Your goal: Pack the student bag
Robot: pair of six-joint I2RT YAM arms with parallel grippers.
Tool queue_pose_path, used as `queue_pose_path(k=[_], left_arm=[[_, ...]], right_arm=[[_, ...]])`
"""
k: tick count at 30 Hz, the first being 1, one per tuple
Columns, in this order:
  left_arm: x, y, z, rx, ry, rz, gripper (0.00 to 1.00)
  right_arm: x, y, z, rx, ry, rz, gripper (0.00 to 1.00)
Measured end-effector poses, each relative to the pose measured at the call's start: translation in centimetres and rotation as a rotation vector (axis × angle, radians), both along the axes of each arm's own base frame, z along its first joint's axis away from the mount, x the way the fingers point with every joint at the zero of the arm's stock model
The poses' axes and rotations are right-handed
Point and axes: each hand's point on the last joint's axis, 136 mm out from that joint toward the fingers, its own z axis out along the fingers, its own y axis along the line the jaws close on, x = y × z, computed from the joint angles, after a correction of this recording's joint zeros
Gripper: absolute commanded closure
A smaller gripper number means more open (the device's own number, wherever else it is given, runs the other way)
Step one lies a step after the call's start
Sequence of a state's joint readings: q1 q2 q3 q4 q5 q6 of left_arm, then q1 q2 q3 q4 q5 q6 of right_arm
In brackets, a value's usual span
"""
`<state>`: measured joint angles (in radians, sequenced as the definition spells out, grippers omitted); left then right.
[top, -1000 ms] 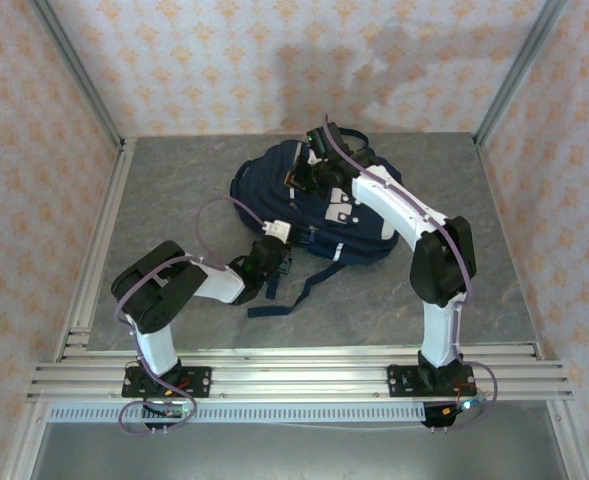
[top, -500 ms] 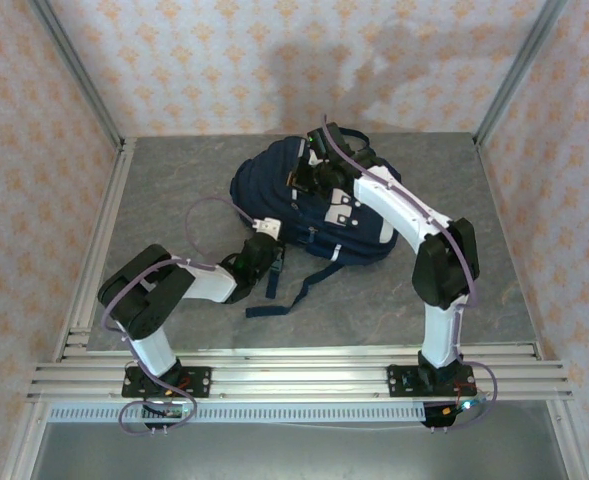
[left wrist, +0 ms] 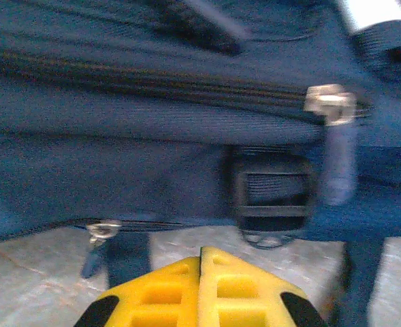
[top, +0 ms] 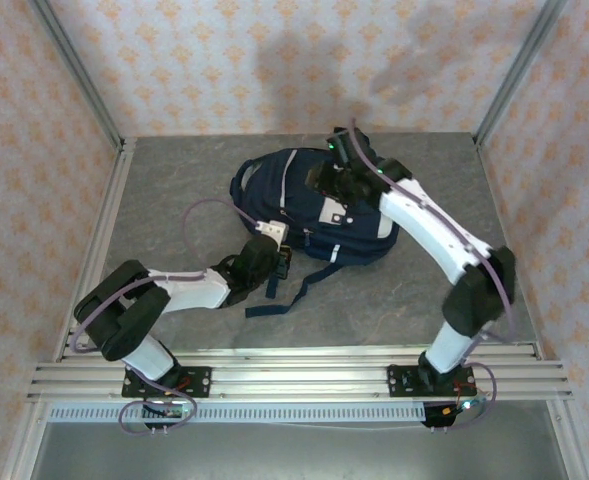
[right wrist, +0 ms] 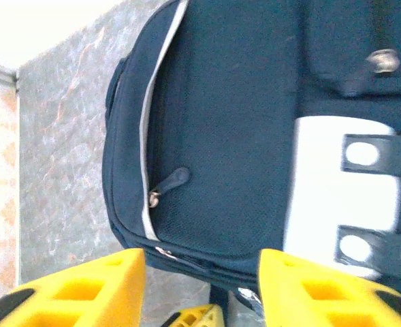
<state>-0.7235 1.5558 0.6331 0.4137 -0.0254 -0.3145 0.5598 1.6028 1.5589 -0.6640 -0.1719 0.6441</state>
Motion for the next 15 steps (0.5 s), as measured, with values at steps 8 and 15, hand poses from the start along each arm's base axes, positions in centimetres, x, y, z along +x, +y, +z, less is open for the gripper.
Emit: queue_pose_path(k=[8, 15], left_arm=[[-3.0, -1.9, 1.0, -0.039, 0.047, -0.053, 1.00], [-2.6, 1.3, 1.7, 0.047, 0.029, 0.041, 0.63]], right_arm=[[-7.6, -5.7, -4.5, 0.250, 0.063, -0.317, 0.66], [-7.4, -3.3, -8.8, 0.204, 0.084, -0.232, 0.55]])
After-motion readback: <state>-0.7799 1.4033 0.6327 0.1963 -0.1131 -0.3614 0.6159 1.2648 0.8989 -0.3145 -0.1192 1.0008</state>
